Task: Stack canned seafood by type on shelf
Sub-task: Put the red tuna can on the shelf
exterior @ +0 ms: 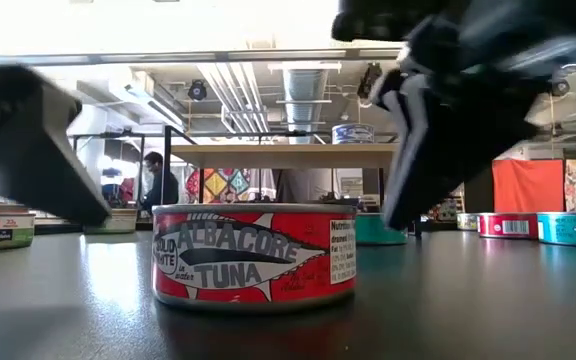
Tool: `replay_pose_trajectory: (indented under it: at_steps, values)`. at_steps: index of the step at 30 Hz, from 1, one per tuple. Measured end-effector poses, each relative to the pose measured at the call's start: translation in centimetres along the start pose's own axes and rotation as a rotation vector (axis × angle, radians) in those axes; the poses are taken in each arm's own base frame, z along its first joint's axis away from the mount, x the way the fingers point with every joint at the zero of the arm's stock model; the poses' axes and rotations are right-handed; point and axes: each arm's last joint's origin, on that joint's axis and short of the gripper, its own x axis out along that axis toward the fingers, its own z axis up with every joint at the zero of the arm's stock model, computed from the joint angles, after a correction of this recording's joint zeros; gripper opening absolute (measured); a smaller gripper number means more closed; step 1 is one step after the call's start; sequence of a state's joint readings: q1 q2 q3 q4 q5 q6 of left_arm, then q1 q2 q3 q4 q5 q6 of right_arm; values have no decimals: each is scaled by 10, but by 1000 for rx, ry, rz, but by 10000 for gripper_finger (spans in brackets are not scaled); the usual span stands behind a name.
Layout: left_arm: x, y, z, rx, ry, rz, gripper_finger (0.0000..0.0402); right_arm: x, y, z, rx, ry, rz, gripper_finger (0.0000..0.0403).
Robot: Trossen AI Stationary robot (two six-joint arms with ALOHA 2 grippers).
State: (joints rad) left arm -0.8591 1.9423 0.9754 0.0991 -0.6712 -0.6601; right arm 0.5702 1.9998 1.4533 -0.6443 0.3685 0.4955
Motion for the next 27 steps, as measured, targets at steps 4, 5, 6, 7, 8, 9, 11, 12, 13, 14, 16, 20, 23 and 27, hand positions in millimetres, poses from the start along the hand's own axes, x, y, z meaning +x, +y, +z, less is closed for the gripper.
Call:
replay_pose_trajectory:
  at_steps: [4, 5, 6, 7, 8, 9, 11, 12, 13, 14, 16, 20, 23, 27]
  values:
    - [12, 6, -8, 15, -1, 70, 398, 15, 20, -6, -29, -31, 59, 9]
    - [15, 7, -8, 11, -1, 77, 398, 18, 23, -5, -35, -53, 71, 9]
    - [17, 9, -7, 6, 0, 82, 398, 21, 26, 0, -31, -90, 86, 9]
    - [18, 10, -6, 16, 0, 87, 398, 25, 26, 2, -32, -106, 73, 9]
    - [19, 11, -6, 27, 1, 90, 398, 27, 25, 2, -35, -112, 54, 9]
    - [19, 12, -5, 49, 0, 89, 398, 29, 23, 5, -27, -126, 29, 9]
    - [18, 14, -2, 104, -3, 100, 398, 35, 18, 9, -6, -141, -4, 10]
    - [17, 14, -1, 132, -6, 106, 398, 37, 16, 11, 4, -150, -19, 10]
    - [16, 15, 0, 162, -6, 118, 398, 38, 13, 13, 12, -160, -38, 12]
    - [15, 17, 2, 180, -2, 125, 398, 42, 9, 15, 22, -165, -57, 13]
    - [14, 20, 2, 212, 10, 144, 398, 46, 5, 17, 43, -169, -64, 15]
    - [16, 23, 3, 203, 37, 119, 398, 52, -1, 19, 60, -180, -96, 18]
    - [17, 22, 4, 192, 40, 84, 398, 53, -3, 20, 64, -172, -92, 23]
    - [8, 22, 1, 215, 80, 98, 398, 44, -7, 16, 46, -113, -109, 23]
